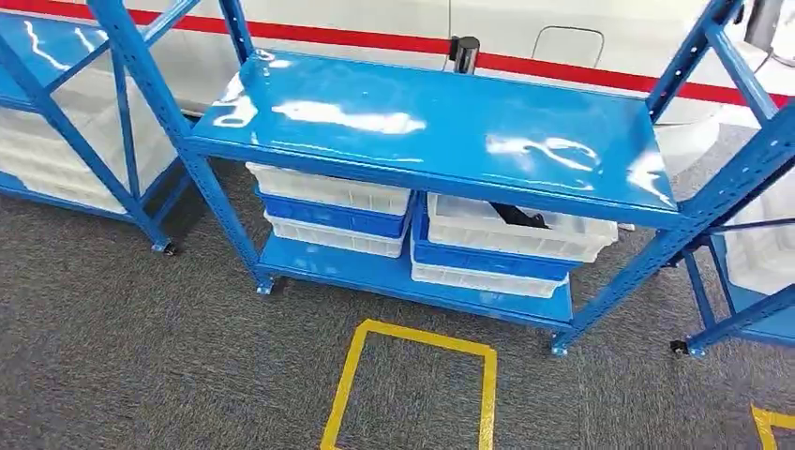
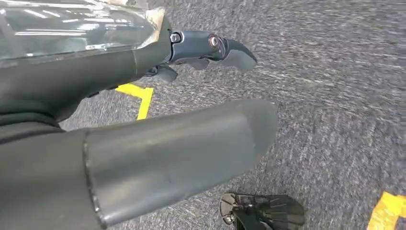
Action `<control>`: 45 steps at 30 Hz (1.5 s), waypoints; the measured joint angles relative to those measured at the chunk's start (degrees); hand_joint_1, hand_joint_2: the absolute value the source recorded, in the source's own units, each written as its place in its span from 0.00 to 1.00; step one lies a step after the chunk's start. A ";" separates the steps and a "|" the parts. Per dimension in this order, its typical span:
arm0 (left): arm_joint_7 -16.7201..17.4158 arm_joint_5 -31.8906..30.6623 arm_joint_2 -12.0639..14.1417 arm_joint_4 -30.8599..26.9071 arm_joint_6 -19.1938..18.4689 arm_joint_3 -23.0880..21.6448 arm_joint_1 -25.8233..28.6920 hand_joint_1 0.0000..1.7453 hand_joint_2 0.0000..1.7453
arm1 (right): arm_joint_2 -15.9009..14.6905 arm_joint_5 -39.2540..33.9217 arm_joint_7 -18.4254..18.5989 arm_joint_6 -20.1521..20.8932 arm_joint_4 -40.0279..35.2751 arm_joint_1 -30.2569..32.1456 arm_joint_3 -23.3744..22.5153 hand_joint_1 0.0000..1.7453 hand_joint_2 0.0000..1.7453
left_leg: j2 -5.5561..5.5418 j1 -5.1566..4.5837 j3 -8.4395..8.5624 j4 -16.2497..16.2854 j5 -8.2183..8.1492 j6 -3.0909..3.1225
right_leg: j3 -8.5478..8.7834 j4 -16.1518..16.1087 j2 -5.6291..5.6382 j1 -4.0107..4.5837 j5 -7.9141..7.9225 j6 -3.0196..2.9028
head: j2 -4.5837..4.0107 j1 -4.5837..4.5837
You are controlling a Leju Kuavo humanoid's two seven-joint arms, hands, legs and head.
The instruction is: Take the parts from the cabinet and place them on the table.
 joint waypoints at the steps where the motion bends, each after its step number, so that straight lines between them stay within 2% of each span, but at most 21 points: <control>1: 0.00 0.00 -0.02 0.00 0.00 0.00 0.05 0.00 0.00 | -0.04 0.06 0.00 0.00 0.00 -0.16 0.00 0.00 0.00 | 0.47 0.05 0.29 0.00 -0.22 -0.40 | 0.36 -0.08 0.87 0.10 0.45 -0.69 | 0.00 -0.15; 4: 0.00 0.00 -0.04 -0.06 0.00 0.00 -0.46 0.00 0.00 | -0.06 0.20 0.02 -0.04 0.09 0.05 0.00 0.00 0.00 | 2.50 0.32 1.21 -0.28 -0.44 -1.40 | -0.40 -0.07 2.84 0.26 0.50 -2.00 | 0.00 -0.17; 5: 0.00 0.00 0.00 -0.09 0.00 0.00 -0.51 0.00 0.00 | -0.04 0.24 0.04 -0.07 0.09 0.06 0.00 0.00 0.00 | 0.58 0.85 1.11 0.36 -1.07 -1.98 | 0.30 -0.27 3.56 -0.89 0.83 -2.50 | 0.00 -0.26; 6: 0.00 0.00 -0.02 -0.09 -0.02 0.00 -0.46 0.00 0.00 | 0.00 0.28 0.06 -0.09 0.09 -0.03 0.00 0.00 0.00 | -2.41 0.88 0.41 2.25 -2.80 -2.10 | 0.23 -0.26 4.15 -0.78 0.95 -2.86 | 0.00 -0.35; 7: 0.00 -0.07 -0.11 -0.07 -0.02 -0.02 -0.38 0.00 0.00 | -0.02 0.35 0.13 -0.11 0.11 -0.01 0.00 0.00 0.00 | -4.32 0.96 -1.41 6.45 -5.59 -2.17 | 0.13 -0.25 4.83 -0.66 1.12 -3.27 | 0.00 -0.44; 9: 0.15 -0.07 -0.09 -0.07 -0.02 -0.02 -0.11 0.00 0.00 | -0.02 0.44 0.11 -0.13 0.11 -0.07 0.00 0.00 0.00 | -5.43 0.95 -5.61 15.13 -9.48 -2.29 | -0.13 -0.22 6.39 -0.32 1.23 -3.49 | 0.00 -0.48; 10: 0.24 -0.04 -0.09 -0.04 -0.02 0.00 -0.03 0.00 0.00 | -0.02 0.55 0.11 -0.15 0.11 0.01 0.00 0.00 0.00 | -5.50 0.95 -6.89 17.36 -9.70 -2.30 | -0.15 -0.21 7.16 -0.23 1.24 -3.49 | 0.00 -0.44; 12: 0.24 0.02 -0.09 -0.04 -0.02 0.00 -0.04 0.00 0.00 | 0.00 0.72 0.09 -0.15 0.11 0.15 0.00 0.00 0.00 | -5.60 0.95 -5.91 14.20 -6.20 -2.00 | 0.00 -0.10 8.48 -0.18 1.23 -3.48 | 0.00 -0.44; 14: 0.24 0.02 -0.04 -0.07 -0.02 0.00 -0.10 0.00 0.00 | 0.04 1.29 -0.50 -0.44 0.11 0.18 0.09 0.00 0.00 | -7.00 0.97 -1.14 3.54 -0.18 -1.38 | 0.30 -0.07 9.89 -0.18 1.22 -3.44 | 0.00 -0.44; 15: 0.24 0.04 0.00 -0.05 -0.02 0.00 -0.07 0.00 0.00 | 0.07 1.40 -0.76 -0.50 0.11 0.13 0.13 0.00 0.00 | -8.95 0.97 -0.26 1.29 -0.13 -1.04 | 0.20 -0.04 10.18 -0.14 1.23 -3.37 | 0.00 -0.44; 16: 0.24 0.04 0.02 -0.04 0.02 0.00 -0.14 0.00 0.00 | 0.09 1.66 -0.96 -0.63 0.11 -0.04 0.15 0.00 0.00 | -9.00 0.95 -0.29 0.51 -0.24 -1.01 | -0.12 0.25 10.45 0.48 1.14 -3.03 | 0.00 -0.41; 17: 0.24 0.04 0.02 -0.07 0.13 0.00 -0.35 0.00 0.00 | 0.07 2.03 -0.98 -1.03 0.11 0.09 0.24 0.00 0.00 | -8.68 0.74 -0.38 0.49 -0.17 -0.94 | -0.50 0.17 10.68 0.30 1.27 -2.66 | 0.00 -0.37; 18: 0.24 0.04 -0.13 -0.07 0.33 0.00 -0.33 0.00 0.00 | -0.09 2.32 -0.98 -1.29 0.11 0.08 0.33 0.00 0.00 | -8.67 0.76 -0.48 0.34 -0.02 -1.20 | -0.65 0.40 10.72 1.03 0.84 -2.82 | 0.00 -0.39; 21: 0.24 0.04 -0.15 -0.07 0.42 0.00 -0.30 0.00 0.00 | 0.02 2.40 -0.98 -1.60 0.11 0.18 0.50 0.00 0.00 | -8.65 0.01 -0.50 0.40 0.06 -0.65 | -0.94 0.26 10.69 0.39 1.03 -2.44 | 0.00 -0.39; 32: 0.24 0.37 -0.31 -0.07 0.24 0.02 -0.30 0.00 0.00 | -0.04 2.89 -1.27 -1.77 0.11 0.10 0.52 0.00 0.00 | -8.67 -0.19 -0.69 0.48 0.21 -0.26 | -0.57 -0.12 10.69 0.08 1.42 -1.83 | 0.00 -0.39; 33: 0.22 0.44 -0.33 -0.07 0.17 0.02 -0.30 0.00 1.00 | -0.04 3.04 -1.31 -1.75 0.11 0.07 0.55 0.00 0.00 | -8.67 -0.18 -0.69 0.48 0.20 -0.25 | -0.59 -0.13 10.69 0.07 1.42 -1.83 | 0.00 -0.39; 34: 0.17 0.59 -0.35 -0.07 0.15 0.02 -0.30 0.00 1.00 | -0.04 3.26 -1.36 -1.75 0.11 0.05 0.57 0.00 0.00 | -8.67 -0.16 -0.70 0.48 0.20 -0.25 | -0.61 -0.13 10.69 0.05 1.42 -1.83 | 0.00 -0.39; 35: 0.00 0.83 -0.39 -0.07 0.13 0.02 -0.30 0.00 1.00 | -0.04 3.41 -1.38 -1.75 0.11 0.03 0.63 0.00 1.00 | -8.66 -0.16 -0.74 0.48 0.16 -0.22 | -0.63 -0.13 10.69 0.05 1.42 -1.83 | 0.00 -0.39; 39: -0.09 1.15 -0.55 -0.09 -0.28 0.02 -0.21 0.00 1.00 | -0.09 3.52 -1.79 -1.77 0.11 0.20 1.05 0.00 1.00 | -8.66 0.01 -0.71 0.47 0.15 -0.23 | -0.66 -0.13 10.68 0.06 1.41 -1.85 | 0.00 -0.39; 44: 2.99 5.06 -0.33 -2.27 -2.18 -3.06 1.81 0.00 1.00 | 0.13 -0.75 -3.26 -1.77 -1.47 2.17 1.05 0.00 1.00 | -8.66 0.15 -0.69 0.44 0.16 -0.25 | -0.67 -0.11 10.68 0.16 1.41 -1.86 | 0.00 -0.39; 45: 3.61 5.95 -0.24 -2.82 -2.52 -3.81 2.32 0.00 0.00 | 0.22 -1.99 -3.59 -1.77 -1.99 2.76 1.05 0.00 1.00 | -8.67 0.20 -0.70 0.44 0.16 -0.26 | -0.67 -0.11 10.68 0.22 1.40 -1.88 | 0.00 -0.39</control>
